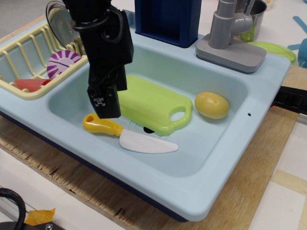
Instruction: Put knife on cutting board
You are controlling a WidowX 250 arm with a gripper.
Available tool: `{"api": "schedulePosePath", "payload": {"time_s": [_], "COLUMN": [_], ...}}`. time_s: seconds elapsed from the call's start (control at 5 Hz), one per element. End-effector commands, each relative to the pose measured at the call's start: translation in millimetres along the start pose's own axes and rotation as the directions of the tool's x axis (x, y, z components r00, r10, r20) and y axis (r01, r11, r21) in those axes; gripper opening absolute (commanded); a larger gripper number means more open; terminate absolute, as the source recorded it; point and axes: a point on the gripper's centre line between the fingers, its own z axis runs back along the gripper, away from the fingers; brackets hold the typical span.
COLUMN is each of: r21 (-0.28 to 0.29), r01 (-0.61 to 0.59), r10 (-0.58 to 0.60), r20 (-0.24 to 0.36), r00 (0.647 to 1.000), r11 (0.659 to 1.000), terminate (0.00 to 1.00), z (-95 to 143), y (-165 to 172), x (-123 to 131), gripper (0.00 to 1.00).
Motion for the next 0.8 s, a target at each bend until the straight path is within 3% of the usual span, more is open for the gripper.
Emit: {"api": "schedulePosePath", "payload": {"time_s": [0.0,0.6], "r21": [0.019,0.013], "r01": [-0.015,-0.055], "r10": [0.015,0.055], "r20": [0.012,0.003], "r00": [1.0,0.999], "r11": [1.0,0.998], "terminate": [0.0,0.0], "z": [-3,-29], "y": [-5,-3], "x": [-10,-20], "gripper": [1.0,1.0]}}
